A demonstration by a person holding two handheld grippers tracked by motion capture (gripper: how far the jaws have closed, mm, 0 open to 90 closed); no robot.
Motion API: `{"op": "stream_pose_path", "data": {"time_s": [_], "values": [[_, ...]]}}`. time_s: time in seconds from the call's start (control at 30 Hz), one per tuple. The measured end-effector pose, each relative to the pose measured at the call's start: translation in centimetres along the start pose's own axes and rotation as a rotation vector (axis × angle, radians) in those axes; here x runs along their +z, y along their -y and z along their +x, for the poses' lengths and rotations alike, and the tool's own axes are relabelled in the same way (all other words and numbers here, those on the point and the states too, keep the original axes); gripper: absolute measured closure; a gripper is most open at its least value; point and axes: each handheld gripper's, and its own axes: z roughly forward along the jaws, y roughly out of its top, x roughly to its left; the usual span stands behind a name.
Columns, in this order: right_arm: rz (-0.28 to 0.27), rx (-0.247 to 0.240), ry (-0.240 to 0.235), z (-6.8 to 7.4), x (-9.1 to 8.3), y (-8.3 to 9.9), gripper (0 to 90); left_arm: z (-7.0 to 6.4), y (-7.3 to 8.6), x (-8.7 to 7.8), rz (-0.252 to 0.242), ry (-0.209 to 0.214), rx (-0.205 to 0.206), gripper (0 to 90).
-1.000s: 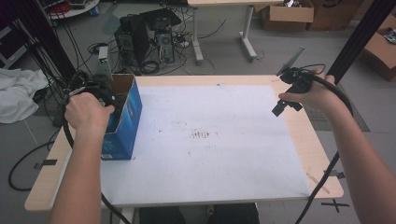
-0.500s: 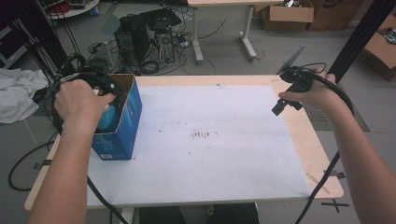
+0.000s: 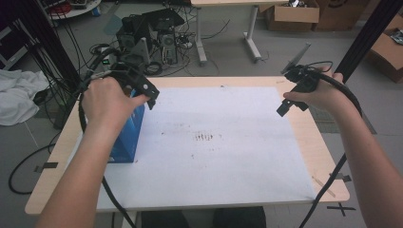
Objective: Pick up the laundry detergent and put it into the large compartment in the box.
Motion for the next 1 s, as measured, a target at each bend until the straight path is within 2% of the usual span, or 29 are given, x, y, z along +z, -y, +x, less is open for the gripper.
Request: {"op": "stream_pose_path", "data": {"time_s": [0.13, 0.4, 0.57, 0.77, 1.0], "values": [[-0.003, -0.004, 0.002, 0.2, -0.4, 0.1, 20.4, -2.6, -0.4, 0.4, -0.002, 0.017, 0.069, 3.6], [-0.01, -0.001, 0.004, 0.1, -0.7, 0.6, 20.2, -6.3, -0.7, 1.4, -0.009, 0.03, 0.16, 0.6], [-0.009, 0.002, 0.004, 0.1, -0.6, 0.6, 20.2, -8.8, -0.6, 2.4, 0.003, 0.03, 0.23, 0.3], [-0.01, -0.004, 0.002, 0.1, -0.5, 0.6, 20.1, -10.2, -0.6, 2.7, 0.0, 0.039, 0.268, 0.3], [-0.008, -0.001, 0.003, 0.2, -0.5, 0.6, 20.2, -10.7, -0.6, 3.1, 0.0, 0.047, 0.287, 0.3]]}}
